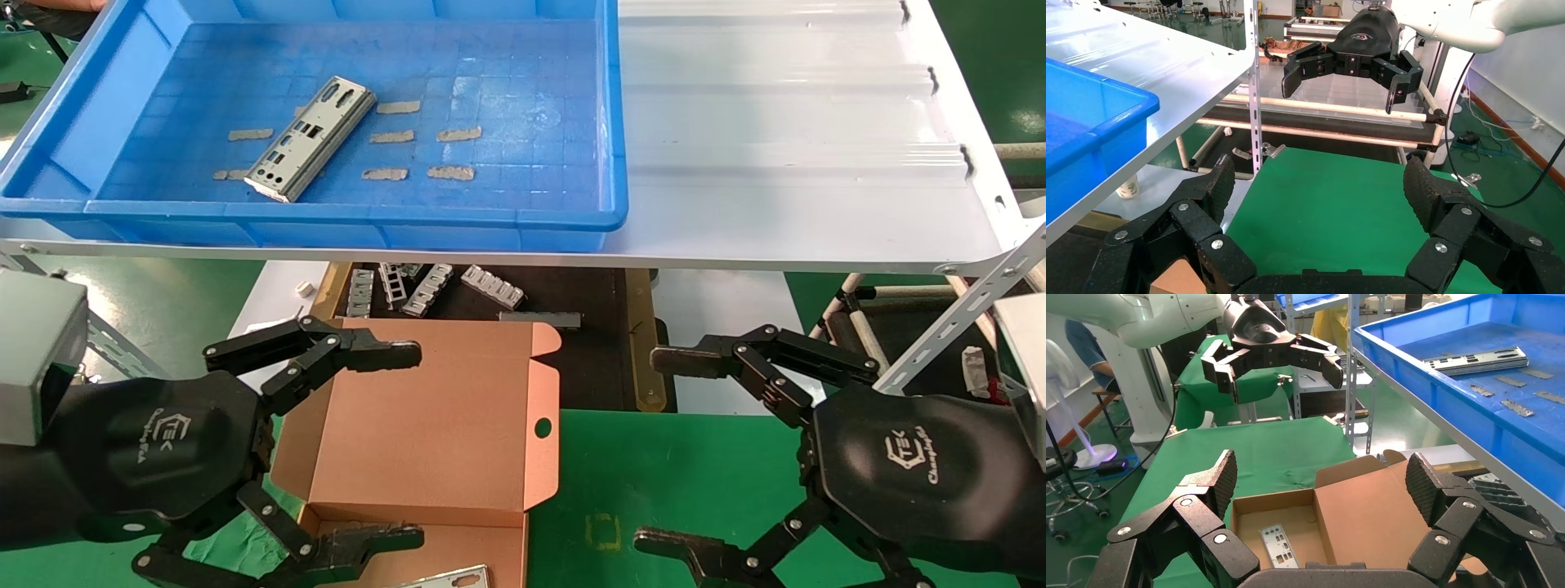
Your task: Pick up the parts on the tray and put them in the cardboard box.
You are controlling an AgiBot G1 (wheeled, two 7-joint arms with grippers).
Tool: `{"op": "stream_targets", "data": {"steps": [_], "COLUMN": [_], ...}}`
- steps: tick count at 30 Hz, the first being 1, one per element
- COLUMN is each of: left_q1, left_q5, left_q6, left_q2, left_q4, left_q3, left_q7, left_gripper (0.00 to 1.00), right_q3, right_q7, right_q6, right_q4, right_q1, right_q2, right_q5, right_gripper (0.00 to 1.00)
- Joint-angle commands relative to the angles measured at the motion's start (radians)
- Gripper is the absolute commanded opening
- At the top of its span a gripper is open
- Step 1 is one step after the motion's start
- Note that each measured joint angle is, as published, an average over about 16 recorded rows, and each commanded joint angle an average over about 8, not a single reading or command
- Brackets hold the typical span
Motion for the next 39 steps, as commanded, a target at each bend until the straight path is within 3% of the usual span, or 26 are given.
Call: {"op": "stream_targets", "data": {"steps": [1,39], "left_q1": [0.0,0.0], "left_q5": [0.0,0.0], "left_q6": [0.0,0.0], "left_q2": [0.0,0.0], "left_q4": [0.0,0.0], "left_q3": [0.0,0.0], "left_q7": [0.0,0.0], "left_gripper": [1.0,1.0], "right_q3": [0.0,0.0], "right_q7": [0.0,0.0], "right_q6": [0.0,0.0], "right_q4": [0.0,0.0], "right_q1": [0.0,0.0], "right_q2": [0.0,0.0], "right_q5": [0.0,0.0], "right_gripper": [1.0,1.0]}}
